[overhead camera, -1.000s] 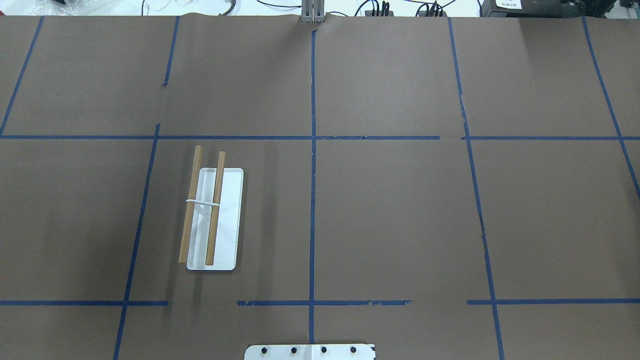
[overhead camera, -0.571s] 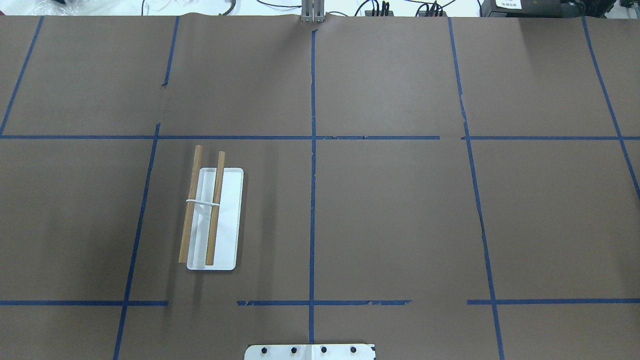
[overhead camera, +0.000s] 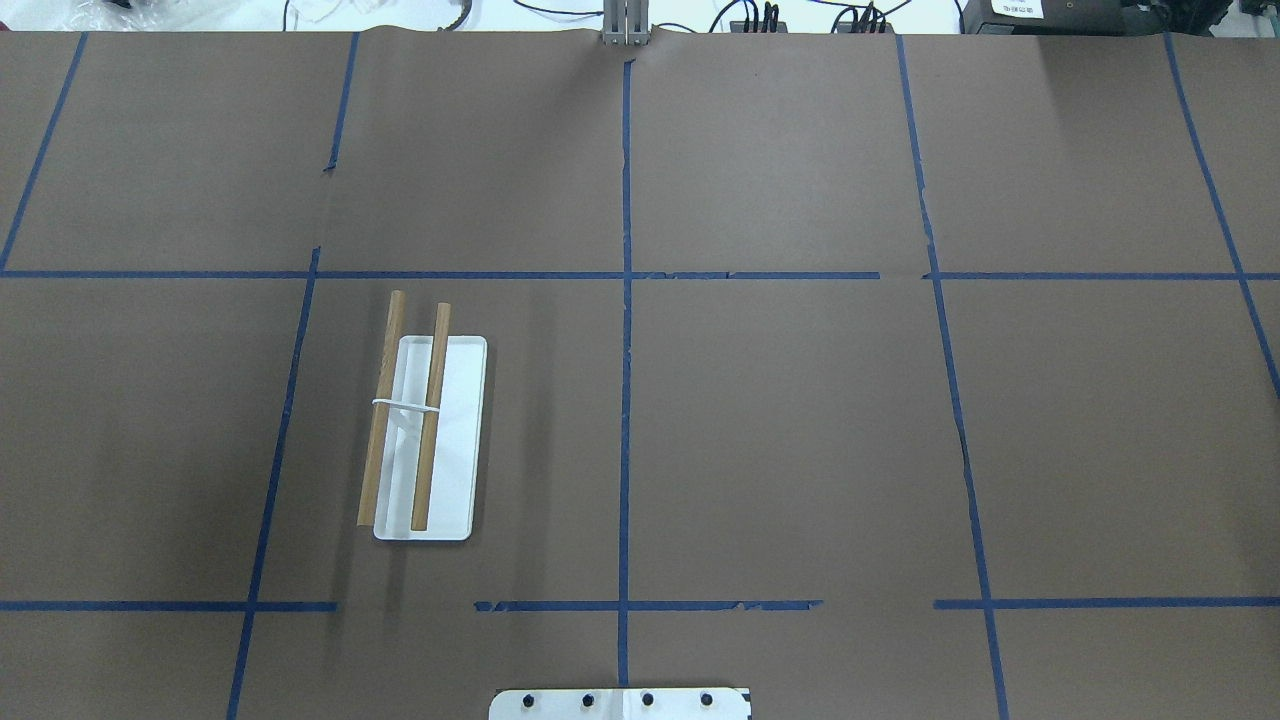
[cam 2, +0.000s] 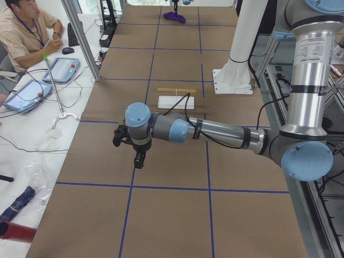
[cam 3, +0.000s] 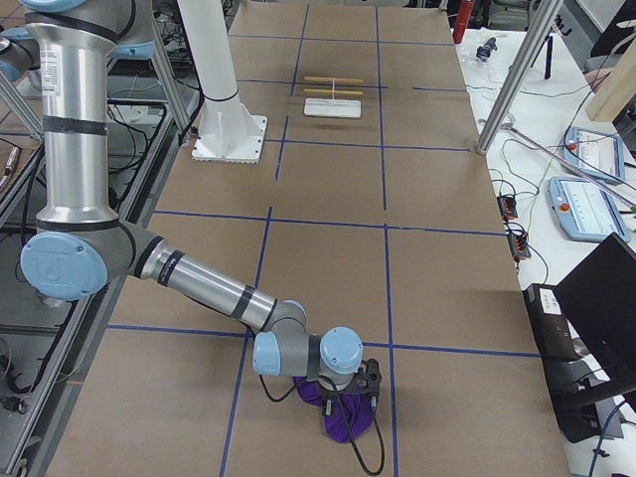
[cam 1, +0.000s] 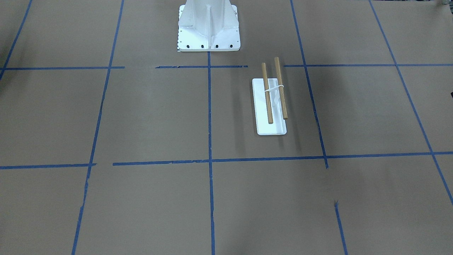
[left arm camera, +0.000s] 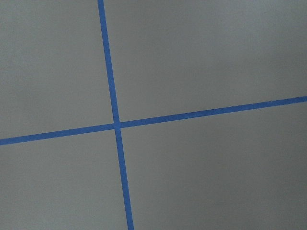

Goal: Hang towel on rack

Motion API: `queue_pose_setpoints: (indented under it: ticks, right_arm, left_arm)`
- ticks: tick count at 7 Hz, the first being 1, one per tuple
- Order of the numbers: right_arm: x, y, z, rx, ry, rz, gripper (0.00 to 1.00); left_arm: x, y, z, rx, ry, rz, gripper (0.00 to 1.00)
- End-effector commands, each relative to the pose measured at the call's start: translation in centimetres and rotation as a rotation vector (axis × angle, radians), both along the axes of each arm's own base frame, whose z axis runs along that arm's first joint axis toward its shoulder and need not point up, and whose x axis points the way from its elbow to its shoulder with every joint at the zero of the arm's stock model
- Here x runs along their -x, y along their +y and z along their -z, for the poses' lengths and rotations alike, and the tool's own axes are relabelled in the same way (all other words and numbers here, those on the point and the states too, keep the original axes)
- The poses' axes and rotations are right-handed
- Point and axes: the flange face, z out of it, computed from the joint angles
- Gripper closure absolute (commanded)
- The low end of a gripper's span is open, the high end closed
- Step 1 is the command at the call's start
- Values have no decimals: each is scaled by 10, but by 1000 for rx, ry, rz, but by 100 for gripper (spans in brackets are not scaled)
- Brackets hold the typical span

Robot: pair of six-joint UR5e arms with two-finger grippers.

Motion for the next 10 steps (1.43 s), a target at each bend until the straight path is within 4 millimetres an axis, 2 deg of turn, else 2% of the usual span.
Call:
queue_pose_setpoints:
  ticks: [1, 2, 3, 4, 5, 6, 7, 8, 9, 10]
  right_arm:
    - [-14, -10, 22, -41, -11, -37, 100]
    - [-28, -11, 79, -92, -15, -78, 100]
    - [-27, -18, 154, -68, -16, -115, 100]
    - [-18, -23, 230, -32, -38, -153, 100]
    - [15, -20, 303, -34, -123, -156, 100]
    - [46, -15, 355, -29, -198, -159, 100]
    - [79, -24, 421, -12, -257, -199, 100]
    - [122, -25, 480, 33, -312, -215, 100]
    - [168, -34, 554, 96, -378, -259, 100]
    - [224, -32, 625, 182, -434, -283, 100]
  left_arm:
    - [0, -1, 2, -5, 2, 0, 0]
    - [-3, -2, 10, -42, 46, -11, 0]
    - [-6, -1, 11, -59, 86, -21, 0]
    - [-4, 4, 17, -132, 91, -21, 0]
    - [-2, 22, 3, -168, 101, -23, 0]
    - [-3, 20, 7, -159, 108, 4, 0]
    - [-7, 16, 33, -152, 143, 84, 0]
    - [-47, 19, 56, -202, 208, 85, 0]
    - [-77, 22, 76, -128, 293, 142, 0]
    - [-133, 12, 121, -19, 389, 169, 4]
